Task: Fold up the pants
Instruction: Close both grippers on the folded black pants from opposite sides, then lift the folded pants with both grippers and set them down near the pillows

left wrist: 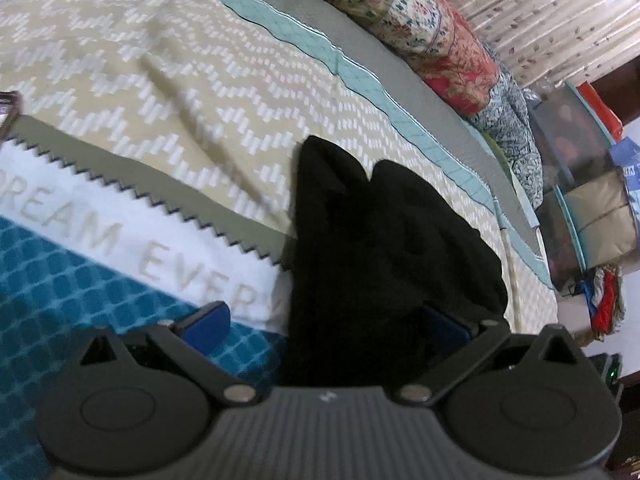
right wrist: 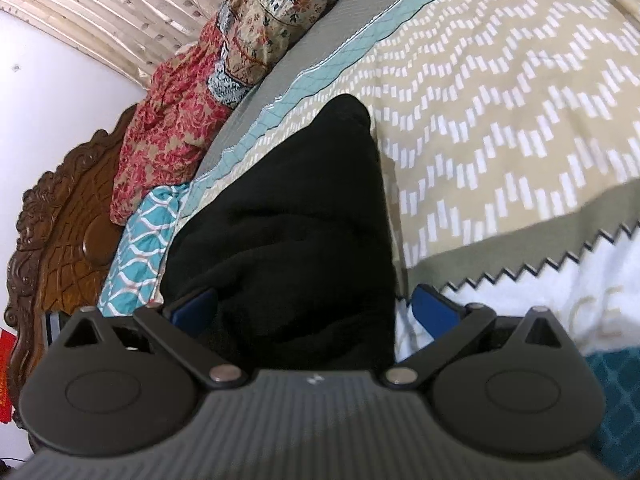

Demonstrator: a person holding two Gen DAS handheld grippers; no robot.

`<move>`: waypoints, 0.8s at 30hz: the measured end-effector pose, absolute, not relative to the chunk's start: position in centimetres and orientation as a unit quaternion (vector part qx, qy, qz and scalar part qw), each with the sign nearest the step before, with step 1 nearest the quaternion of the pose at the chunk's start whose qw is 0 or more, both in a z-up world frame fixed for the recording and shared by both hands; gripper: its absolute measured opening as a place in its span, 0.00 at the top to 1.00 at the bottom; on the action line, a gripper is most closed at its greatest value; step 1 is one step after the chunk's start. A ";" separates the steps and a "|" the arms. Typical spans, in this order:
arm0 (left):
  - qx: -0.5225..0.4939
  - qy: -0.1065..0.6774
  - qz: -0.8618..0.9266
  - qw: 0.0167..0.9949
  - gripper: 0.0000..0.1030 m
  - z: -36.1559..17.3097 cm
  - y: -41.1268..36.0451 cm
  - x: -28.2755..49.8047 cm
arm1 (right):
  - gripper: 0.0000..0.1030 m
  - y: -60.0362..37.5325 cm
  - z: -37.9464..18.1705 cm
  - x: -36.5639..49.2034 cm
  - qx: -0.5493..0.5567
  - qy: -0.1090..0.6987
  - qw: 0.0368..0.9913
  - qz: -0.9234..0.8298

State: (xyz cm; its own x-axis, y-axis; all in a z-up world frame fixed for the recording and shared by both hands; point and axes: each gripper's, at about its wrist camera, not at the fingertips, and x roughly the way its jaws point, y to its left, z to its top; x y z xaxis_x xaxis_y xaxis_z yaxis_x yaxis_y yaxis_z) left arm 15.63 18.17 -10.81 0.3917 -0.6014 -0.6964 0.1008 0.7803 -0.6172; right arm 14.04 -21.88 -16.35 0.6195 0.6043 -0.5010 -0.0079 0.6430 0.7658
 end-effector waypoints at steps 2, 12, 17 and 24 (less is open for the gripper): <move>-0.257 0.518 -0.253 0.776 0.02 -11.5 16.5 15.9 | 0.00 -20.8 -16.1 14.8 0.361 0.401 0.818 0.199; -0.209 0.469 -0.282 0.810 0.49 -6.2 13.1 13.8 | 0.66 -17.5 -11.6 13.7 0.249 0.357 0.867 0.244; -0.181 0.411 -0.321 0.834 0.49 -1.1 10.7 17.2 | 0.66 -18.3 -6.9 14.6 0.220 0.267 0.903 0.255; -0.111 0.325 -0.363 0.866 0.48 1.3 2.9 25.9 | 0.66 -23.4 -3.9 21.0 0.178 0.173 0.948 0.200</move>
State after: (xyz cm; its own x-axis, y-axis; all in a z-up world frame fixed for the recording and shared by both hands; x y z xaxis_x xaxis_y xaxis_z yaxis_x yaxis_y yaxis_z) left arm 25.89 2.91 1.31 0.5242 -0.7018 -0.4824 0.5570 0.7111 -0.4291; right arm 21.01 -23.38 -3.89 0.8601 0.4414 -0.2557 -0.3182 0.8560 0.4074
